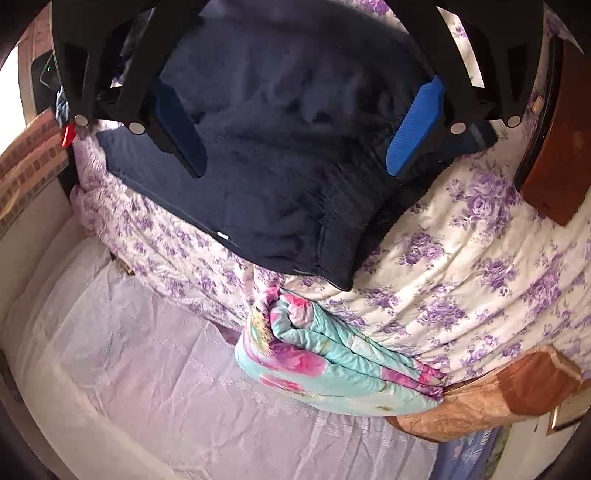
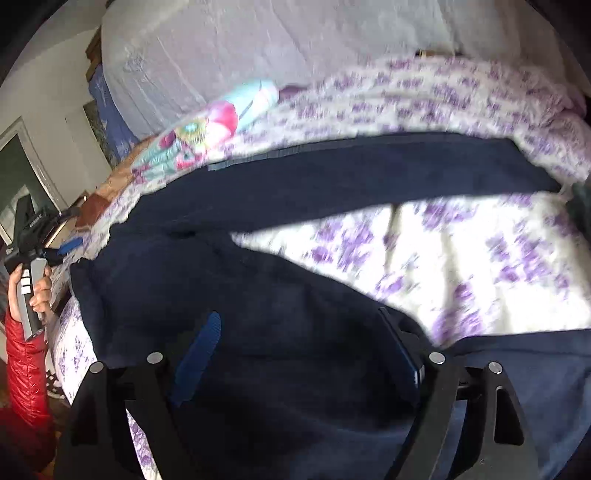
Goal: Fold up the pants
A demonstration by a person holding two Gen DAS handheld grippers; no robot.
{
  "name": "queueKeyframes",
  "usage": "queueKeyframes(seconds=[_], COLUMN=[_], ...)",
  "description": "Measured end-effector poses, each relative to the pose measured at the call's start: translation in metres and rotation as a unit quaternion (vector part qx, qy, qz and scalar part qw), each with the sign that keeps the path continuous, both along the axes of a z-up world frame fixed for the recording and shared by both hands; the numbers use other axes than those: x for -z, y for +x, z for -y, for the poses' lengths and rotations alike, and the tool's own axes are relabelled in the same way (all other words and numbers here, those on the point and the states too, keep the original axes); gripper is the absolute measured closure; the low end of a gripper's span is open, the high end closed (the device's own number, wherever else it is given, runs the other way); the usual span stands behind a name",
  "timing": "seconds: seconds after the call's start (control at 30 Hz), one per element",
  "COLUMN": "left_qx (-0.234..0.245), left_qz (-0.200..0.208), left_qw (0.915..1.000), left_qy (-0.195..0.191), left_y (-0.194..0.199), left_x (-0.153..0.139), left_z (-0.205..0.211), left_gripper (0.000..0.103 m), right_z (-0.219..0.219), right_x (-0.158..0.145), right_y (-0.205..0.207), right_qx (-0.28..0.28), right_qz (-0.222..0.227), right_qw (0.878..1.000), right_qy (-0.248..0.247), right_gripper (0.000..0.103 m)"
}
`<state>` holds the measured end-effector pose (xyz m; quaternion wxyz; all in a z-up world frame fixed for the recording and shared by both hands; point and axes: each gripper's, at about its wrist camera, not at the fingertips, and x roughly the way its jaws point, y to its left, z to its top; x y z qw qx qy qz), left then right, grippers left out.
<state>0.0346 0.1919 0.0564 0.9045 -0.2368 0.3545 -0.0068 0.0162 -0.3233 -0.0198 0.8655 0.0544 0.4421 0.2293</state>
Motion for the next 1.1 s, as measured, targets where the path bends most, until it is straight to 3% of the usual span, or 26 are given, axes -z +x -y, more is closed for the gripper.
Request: queueKeyframes(seconds=[0.03,0.1,0.23,0.3,0.4,0.5,0.6,0.7,0.87,0.97,1.0,1.1], left_qx=[0.008,0.000,-0.016,-0.023,-0.035,-0.031,-0.025,-0.009,0.026,0.015,0.015,0.016], left_qz=[-0.008,-0.019,-0.082,-0.123,-0.105,-0.034,0.013,0.036,0.012,-0.046,-0.055,-0.030], left_qw=[0.9997,0.9977,0.9952,0.9885,0.9865,0.9892,0.9824,0.9774,0.9787,0.9736,0.9713,0.9667], left_qy=[0.023,0.066,0.051,0.085,0.121,0.139,0.185,0.208,0.203,0.223,0.231,0.253], left_y=[-0.004,-0.022,-0.047,-0.050,-0.059,-0.059,-0.039,-0.008,0.038,0.055,0.057,0.047], left_x=[0.003,0.013,0.051,0.074,0.069,0.032,-0.002,-0.013,0.027,0.067,0.067,0.065], left_z=[0.006,0.007,-0.016,-0.021,-0.017,-0.004,0.020,0.045,0.081,0.086,0.089,0.096], left_gripper=[0.008,0.008,0.008,0.008,0.009,0.008,0.005,0.005,0.005,0.006,0.005,0.005], right_z=[-0.004,-0.008,-0.001,-0.001,-0.003,-0.005,-0.004,-0.004,-0.001,-0.001,-0.002,-0.001], right_x=[0.000,0.001,0.004,0.004,0.005,0.006,0.006,0.006,0.006,0.006,0.006,0.006], right_y=[-0.009,-0.015,-0.012,-0.013,-0.015,-0.012,-0.011,-0.012,-0.011,-0.012,-0.012,-0.012], right_qx=[-0.008,-0.026,-0.026,-0.026,-0.026,-0.026,-0.027,-0.027,-0.027,-0.027,-0.026,-0.027], right_qz=[0.041,0.048,0.037,0.039,0.040,0.040,0.040,0.040,0.038,0.038,0.038,0.038], right_qw=[0.999,0.998,0.999,0.999,0.999,0.999,0.999,0.999,0.999,0.999,0.999,0.999], right_qy=[-0.008,-0.020,0.010,0.009,0.008,0.009,0.009,0.011,0.019,0.020,0.020,0.020], right_gripper=[0.010,0.004,0.003,0.003,0.003,0.003,0.003,0.003,0.003,0.003,0.003,0.003])
